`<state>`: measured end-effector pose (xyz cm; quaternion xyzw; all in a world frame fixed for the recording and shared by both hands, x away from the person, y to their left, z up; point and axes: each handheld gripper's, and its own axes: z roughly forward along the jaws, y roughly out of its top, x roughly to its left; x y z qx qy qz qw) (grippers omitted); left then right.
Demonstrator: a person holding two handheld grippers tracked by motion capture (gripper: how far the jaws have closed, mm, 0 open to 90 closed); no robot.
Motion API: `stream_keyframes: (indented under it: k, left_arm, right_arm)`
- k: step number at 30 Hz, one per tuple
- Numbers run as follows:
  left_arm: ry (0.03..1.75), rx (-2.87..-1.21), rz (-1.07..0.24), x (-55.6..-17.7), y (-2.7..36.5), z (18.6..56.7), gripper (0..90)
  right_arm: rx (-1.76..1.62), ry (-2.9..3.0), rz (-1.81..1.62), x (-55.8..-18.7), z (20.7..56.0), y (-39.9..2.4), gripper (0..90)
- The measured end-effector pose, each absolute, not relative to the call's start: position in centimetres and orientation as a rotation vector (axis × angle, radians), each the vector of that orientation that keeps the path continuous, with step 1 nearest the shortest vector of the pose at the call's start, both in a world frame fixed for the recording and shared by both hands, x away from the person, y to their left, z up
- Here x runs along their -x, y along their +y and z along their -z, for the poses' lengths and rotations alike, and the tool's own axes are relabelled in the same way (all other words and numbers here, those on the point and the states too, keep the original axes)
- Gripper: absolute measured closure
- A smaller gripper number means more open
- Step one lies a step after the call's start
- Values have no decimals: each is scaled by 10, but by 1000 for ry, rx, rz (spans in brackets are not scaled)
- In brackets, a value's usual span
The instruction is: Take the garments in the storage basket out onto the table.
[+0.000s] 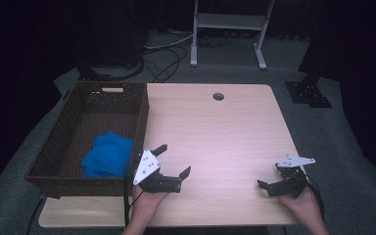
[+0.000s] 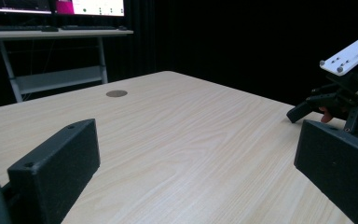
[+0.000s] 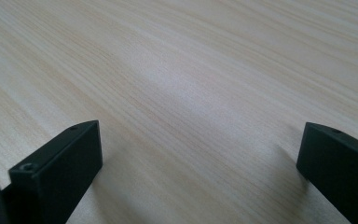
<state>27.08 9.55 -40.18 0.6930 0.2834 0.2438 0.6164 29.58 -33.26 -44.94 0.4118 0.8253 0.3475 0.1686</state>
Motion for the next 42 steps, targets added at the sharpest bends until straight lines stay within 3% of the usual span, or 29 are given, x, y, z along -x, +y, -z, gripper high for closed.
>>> stream_keyframes:
  k: [42]
  left_arm:
    - [657,-1614,-540,-273,98,386,0]
  right_arm:
    - [-1171,2347,-988,-296,449,-333,0]
